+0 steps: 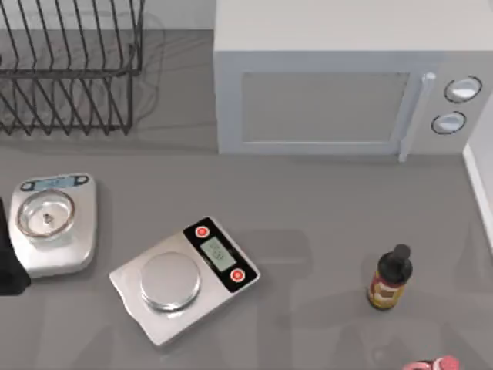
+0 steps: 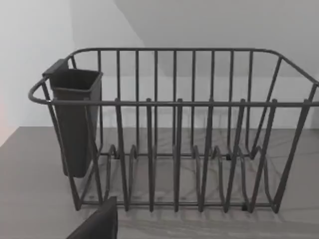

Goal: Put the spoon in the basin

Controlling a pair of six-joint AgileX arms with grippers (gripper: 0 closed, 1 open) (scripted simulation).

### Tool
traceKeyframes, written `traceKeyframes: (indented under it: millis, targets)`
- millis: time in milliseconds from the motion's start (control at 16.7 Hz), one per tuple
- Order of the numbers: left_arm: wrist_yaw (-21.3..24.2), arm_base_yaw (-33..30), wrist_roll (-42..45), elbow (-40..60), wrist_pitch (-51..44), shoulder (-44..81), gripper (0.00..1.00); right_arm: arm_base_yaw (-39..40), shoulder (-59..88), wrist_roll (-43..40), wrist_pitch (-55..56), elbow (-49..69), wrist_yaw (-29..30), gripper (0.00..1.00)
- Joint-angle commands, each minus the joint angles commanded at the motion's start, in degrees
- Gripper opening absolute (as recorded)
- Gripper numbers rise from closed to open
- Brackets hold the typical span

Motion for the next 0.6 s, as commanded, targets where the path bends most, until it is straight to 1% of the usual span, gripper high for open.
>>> traceKeyframes:
  millis: [180,300,420,600]
  targets:
    - [0.0,0.0,0.0,0.0,0.0,0.0,1.00,-0.2,0.7,0.3,-0.7,0.6,0.0,1.00]
    - [0.0,0.0,0.0,0.0,0.0,0.0,1.00,-0.9,3.8,1.3,-3.7,3.2,0.0,1.00]
    - [0.0,0.0,0.0,0.0,0.0,0.0,1.00,-2.0,9.4,3.0,-8.7,7.4,0.0,1.00]
    - [0.0,0.0,0.0,0.0,0.0,0.0,1.00,-4.2,22.0,6.2,-19.1,15.3,0.0,1.00]
